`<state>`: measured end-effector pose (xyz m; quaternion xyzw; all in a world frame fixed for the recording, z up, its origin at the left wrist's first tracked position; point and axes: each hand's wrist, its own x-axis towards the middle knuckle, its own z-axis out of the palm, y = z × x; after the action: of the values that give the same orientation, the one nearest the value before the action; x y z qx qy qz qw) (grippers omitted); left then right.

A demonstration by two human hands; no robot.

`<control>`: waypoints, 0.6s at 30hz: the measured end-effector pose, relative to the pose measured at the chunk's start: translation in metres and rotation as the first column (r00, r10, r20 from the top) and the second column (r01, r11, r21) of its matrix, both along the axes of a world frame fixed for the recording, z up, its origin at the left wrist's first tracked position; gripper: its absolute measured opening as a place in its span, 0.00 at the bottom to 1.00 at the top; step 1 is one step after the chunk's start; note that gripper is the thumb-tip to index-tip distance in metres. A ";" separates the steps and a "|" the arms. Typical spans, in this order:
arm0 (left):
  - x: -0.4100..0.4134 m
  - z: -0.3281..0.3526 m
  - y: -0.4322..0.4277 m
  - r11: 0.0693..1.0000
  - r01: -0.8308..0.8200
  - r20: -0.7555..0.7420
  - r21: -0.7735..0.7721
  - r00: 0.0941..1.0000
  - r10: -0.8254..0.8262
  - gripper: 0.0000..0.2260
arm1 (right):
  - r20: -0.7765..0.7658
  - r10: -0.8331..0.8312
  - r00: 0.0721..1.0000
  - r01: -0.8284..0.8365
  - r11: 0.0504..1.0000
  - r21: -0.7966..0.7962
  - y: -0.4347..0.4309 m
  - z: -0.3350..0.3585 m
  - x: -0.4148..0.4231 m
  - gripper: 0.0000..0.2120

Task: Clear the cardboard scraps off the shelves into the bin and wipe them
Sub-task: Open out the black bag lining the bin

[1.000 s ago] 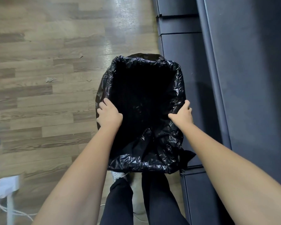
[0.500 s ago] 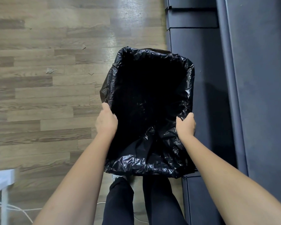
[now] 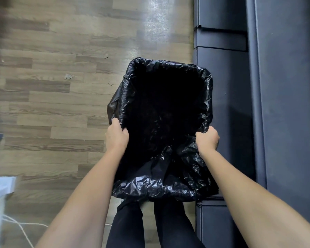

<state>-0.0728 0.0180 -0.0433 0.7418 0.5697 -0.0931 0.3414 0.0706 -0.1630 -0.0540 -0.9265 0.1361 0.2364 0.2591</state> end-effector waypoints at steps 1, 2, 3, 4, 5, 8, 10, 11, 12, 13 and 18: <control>-0.002 0.006 0.003 1.000 -0.015 0.002 0.006 1.000 0.015 0.04 | -0.001 0.018 1.000 -0.018 1.000 0.006 0.005 0.005 0.002 0.15; -0.003 0.011 0.006 0.999 -0.031 0.001 0.011 1.000 0.031 0.05 | -0.001 0.035 0.999 -0.035 0.999 0.012 0.010 0.009 0.003 0.16; -0.005 0.016 0.009 0.999 -0.047 0.002 0.016 0.999 0.047 0.06 | -0.002 0.049 0.999 -0.049 0.999 0.016 0.016 0.014 0.005 0.16; -0.007 0.021 0.012 0.998 -0.062 0.003 0.019 0.998 0.062 0.06 | -0.002 0.064 0.998 -0.064 0.998 0.020 0.021 0.018 0.006 0.16; -0.009 0.025 0.014 0.997 -0.075 0.006 0.024 0.997 0.075 0.05 | 0.000 0.079 0.997 -0.079 0.997 0.024 0.027 0.023 0.007 0.16; -0.016 0.037 0.022 0.991 -0.127 0.018 0.042 0.992 0.127 0.05 | 0.002 0.138 0.990 -0.138 0.990 0.026 0.045 0.037 0.008 0.16; -0.020 0.043 0.028 0.986 -0.163 0.033 0.047 0.986 0.162 0.04 | -0.001 0.174 0.985 -0.174 0.984 0.020 0.058 0.045 0.010 0.16; -0.023 0.046 0.031 0.982 -0.180 0.037 0.050 0.983 0.178 0.04 | -0.004 0.191 0.982 -0.190 0.981 0.021 0.064 0.049 0.011 0.16; -0.026 0.048 0.034 0.979 -0.196 0.037 0.055 0.980 0.195 0.04 | -0.007 0.209 0.978 -0.209 0.978 0.022 0.071 0.052 0.011 0.17; -0.028 0.051 0.038 0.975 -0.212 0.035 0.062 0.977 0.210 0.04 | -0.012 0.230 0.973 -0.230 0.973 0.024 0.078 0.056 0.011 0.18; -0.044 0.062 0.062 0.957 -0.274 0.053 0.099 0.961 0.270 0.06 | -0.011 0.317 0.948 -0.316 0.947 0.059 0.113 0.072 0.003 0.17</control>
<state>-0.1172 0.0797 0.0184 0.6750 0.6637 -0.0007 0.3222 0.0734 -0.0499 0.0176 -0.9262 -0.0184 0.2881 0.2425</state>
